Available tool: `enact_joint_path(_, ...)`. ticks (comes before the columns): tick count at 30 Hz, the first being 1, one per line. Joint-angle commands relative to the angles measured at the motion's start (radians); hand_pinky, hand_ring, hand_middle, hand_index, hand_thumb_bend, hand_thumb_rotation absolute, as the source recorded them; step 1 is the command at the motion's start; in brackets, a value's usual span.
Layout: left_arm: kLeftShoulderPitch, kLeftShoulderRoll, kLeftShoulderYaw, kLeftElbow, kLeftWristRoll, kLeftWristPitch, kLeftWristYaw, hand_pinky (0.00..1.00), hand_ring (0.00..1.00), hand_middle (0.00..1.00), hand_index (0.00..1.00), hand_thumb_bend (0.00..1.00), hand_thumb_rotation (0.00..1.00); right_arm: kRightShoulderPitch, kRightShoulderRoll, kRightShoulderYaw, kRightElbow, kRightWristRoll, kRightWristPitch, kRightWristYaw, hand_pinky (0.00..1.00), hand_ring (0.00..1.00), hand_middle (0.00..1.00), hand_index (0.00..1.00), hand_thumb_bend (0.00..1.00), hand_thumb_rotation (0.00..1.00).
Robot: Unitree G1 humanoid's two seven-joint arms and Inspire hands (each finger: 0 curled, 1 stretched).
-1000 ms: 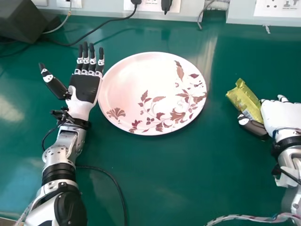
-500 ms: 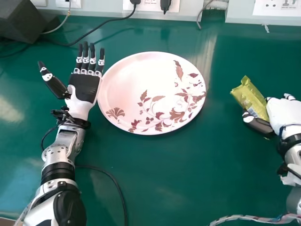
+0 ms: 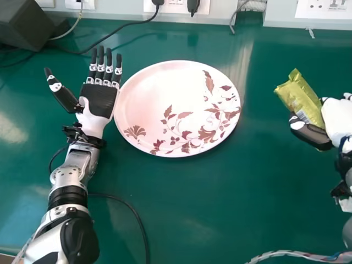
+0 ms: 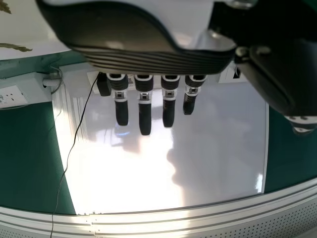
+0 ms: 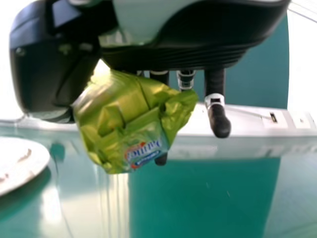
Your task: Pick up biscuit and place it in the plate
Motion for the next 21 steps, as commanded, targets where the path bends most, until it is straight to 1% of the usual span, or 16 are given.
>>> enact_joint_path(1, 0.012, 0.006, -0.007, 0.031, 0.016, -0.002, -0.018, 0.86, 0.85, 0.93, 1.0, 1.0, 0.45, -0.026, 0.021, -0.021, -0.033, -0.009, -0.001, 0.012, 0.14, 0.36, 0.47, 0.5, 0.5, 0.0)
enact_joint_path(9, 0.004, 0.009, -0.005, 0.056, 0.024, -0.007, -0.02, 0.86, 0.83, 0.91, 1.0, 1.0, 0.44, -0.098, 0.044, -0.024, -0.063, -0.044, -0.022, 0.064, 0.14, 0.37, 0.47, 0.5, 0.5, 0.0)
enact_joint_path(12, 0.0, 0.013, -0.005, 0.065, 0.027, -0.005, -0.018, 0.85, 0.82, 0.92, 1.0, 1.0, 0.45, -0.131, 0.05, -0.018, -0.071, -0.068, -0.041, 0.079, 0.14, 0.37, 0.47, 0.5, 0.5, 0.0)
enact_joint_path(15, -0.002, 0.016, -0.007, 0.069, 0.03, -0.002, -0.021, 0.87, 0.81, 0.92, 1.0, 1.0, 0.46, -0.16, 0.052, -0.017, -0.081, -0.082, -0.068, 0.095, 0.14, 0.37, 0.47, 0.5, 0.5, 0.0)
enact_joint_path(21, 0.002, 0.022, -0.008, 0.066, 0.036, 0.015, -0.005, 0.84, 0.83, 0.9, 1.0, 1.0, 0.46, -0.221, 0.073, -0.009, -0.097, -0.102, -0.106, 0.139, 0.16, 0.38, 0.48, 0.49, 0.5, 0.0)
